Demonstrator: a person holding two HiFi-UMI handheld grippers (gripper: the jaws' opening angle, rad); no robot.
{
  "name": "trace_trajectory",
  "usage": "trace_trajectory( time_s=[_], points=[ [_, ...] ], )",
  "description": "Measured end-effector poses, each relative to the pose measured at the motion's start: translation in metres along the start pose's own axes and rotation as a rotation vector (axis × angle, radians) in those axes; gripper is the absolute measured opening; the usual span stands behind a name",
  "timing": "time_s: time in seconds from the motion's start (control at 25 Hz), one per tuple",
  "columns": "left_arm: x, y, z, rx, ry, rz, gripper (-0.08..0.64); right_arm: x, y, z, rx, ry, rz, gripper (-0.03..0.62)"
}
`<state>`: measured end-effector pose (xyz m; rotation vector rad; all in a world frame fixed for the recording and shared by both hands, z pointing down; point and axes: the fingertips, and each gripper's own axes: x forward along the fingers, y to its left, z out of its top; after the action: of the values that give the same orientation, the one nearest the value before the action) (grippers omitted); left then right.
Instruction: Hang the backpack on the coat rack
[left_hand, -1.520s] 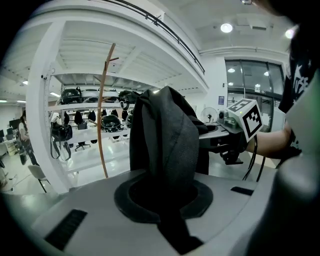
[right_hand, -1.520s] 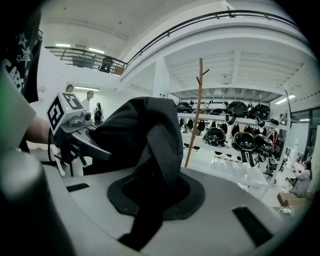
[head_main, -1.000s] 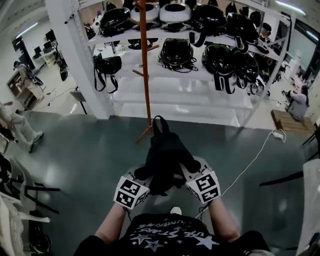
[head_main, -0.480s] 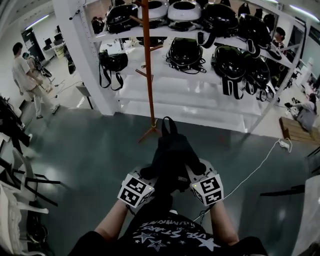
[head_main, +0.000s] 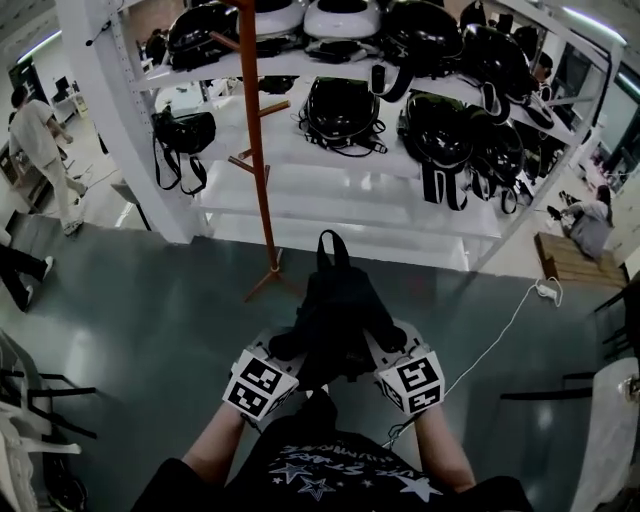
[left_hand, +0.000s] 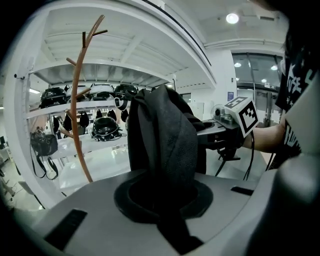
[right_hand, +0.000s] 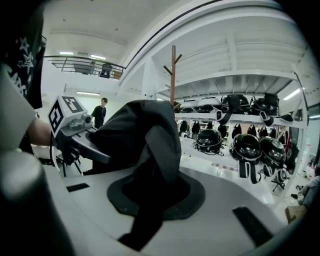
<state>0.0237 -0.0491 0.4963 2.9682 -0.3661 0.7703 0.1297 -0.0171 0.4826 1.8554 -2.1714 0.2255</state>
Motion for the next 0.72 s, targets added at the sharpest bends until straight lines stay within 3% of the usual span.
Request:
trace_trajectory(
  time_s=[0.32,0.72],
  points=[
    [0.054,0.093,0.071,0.042,-0.107,0.043,0.057,0.083,-0.078,0.066,-0.078,-0.047,-0.020,0.051],
    [0.063,0.173,0.128,0.073,-0.182,0.144,0.057,0.155,-0.112,0.133,-0.129,-0.115,-0.012,0.051]
  ],
)
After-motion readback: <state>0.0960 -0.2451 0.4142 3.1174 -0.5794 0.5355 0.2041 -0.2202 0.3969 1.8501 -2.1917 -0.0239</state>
